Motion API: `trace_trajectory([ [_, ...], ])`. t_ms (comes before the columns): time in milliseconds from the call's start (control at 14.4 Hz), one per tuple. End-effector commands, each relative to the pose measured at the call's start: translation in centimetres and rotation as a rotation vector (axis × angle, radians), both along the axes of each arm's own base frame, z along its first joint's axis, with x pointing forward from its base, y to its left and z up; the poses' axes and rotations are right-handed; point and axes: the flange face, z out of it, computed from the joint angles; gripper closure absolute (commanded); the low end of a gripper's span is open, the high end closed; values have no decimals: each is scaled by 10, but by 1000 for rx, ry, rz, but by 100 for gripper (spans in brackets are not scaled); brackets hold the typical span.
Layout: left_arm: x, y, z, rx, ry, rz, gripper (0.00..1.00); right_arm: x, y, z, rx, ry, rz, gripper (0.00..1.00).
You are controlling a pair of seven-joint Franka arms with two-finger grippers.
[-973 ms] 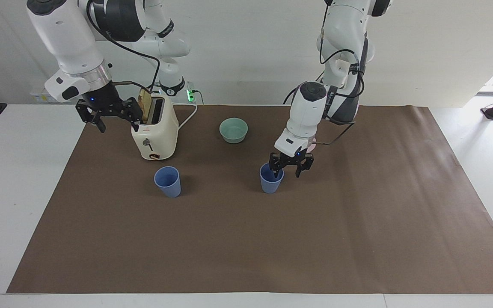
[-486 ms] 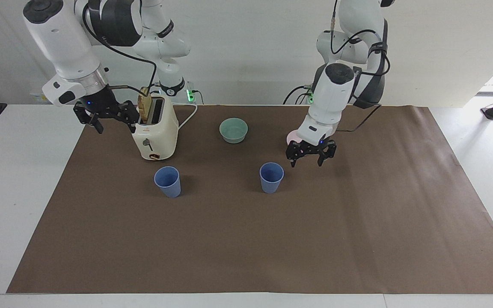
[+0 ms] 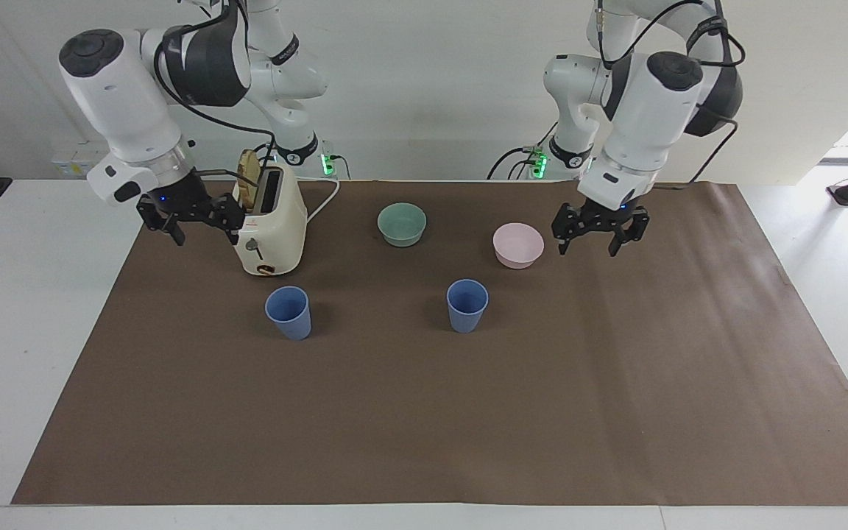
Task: Stack blue cups with both arms
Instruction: 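Open the left gripper and withdraw while the right gripper reaches the other cup, then grasp the other blue cup with the right gripper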
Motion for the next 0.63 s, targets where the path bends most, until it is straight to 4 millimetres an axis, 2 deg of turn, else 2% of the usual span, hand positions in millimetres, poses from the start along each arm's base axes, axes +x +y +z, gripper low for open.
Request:
trace_trajectory([
  [0,5,38,27,20,23,-16,0,9,11,-25,13,-4,4,0],
  [139,4,49,39,25,25,-28,0,14,11,-47,12,2,-8,0],
  [347,3,58,41,25,32,-13,0,9,7,-82,11,-7,-12,0],
  [556,1,58,38,23,39,-14,0,5,9,-93,11,-18,-13,0],
])
